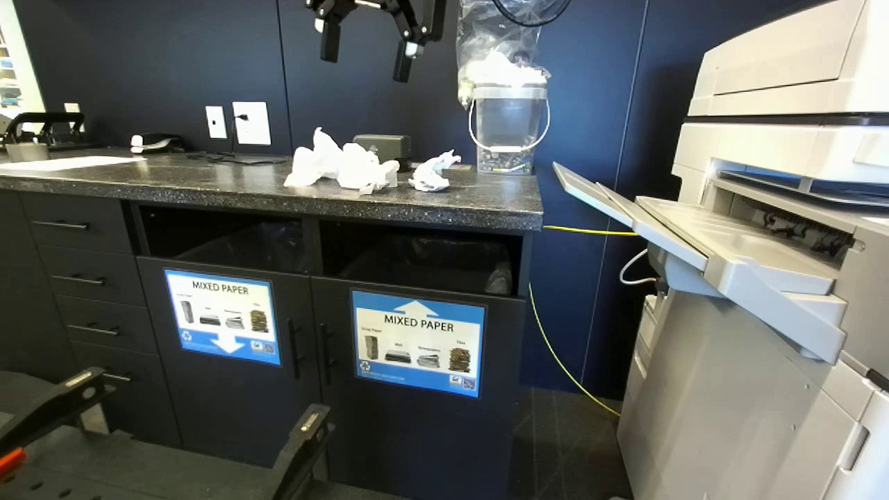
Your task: Throw two of the papers on the countertop into the bin on the right
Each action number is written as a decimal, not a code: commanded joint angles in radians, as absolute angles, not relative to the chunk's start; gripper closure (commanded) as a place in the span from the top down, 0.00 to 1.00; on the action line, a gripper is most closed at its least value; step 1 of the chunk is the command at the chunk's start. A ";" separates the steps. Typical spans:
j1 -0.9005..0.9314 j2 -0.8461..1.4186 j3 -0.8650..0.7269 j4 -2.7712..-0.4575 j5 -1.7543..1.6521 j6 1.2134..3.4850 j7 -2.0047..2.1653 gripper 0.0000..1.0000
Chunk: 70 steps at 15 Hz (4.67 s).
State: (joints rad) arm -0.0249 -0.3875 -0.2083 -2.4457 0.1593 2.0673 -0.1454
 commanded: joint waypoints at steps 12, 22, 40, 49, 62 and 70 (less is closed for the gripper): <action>-0.030 0.392 -0.117 -1.591 0.323 2.041 0.510 1.00; -0.006 0.759 -0.135 -1.122 0.167 1.965 0.904 1.00; -0.040 1.009 -0.096 -0.794 0.165 1.826 0.894 1.00; -0.033 1.045 -0.110 -0.752 0.168 1.787 0.877 0.42; -0.049 1.025 -0.120 -0.753 0.155 1.652 0.826 0.04; -0.085 0.860 -0.136 -0.958 0.141 1.625 0.622 0.04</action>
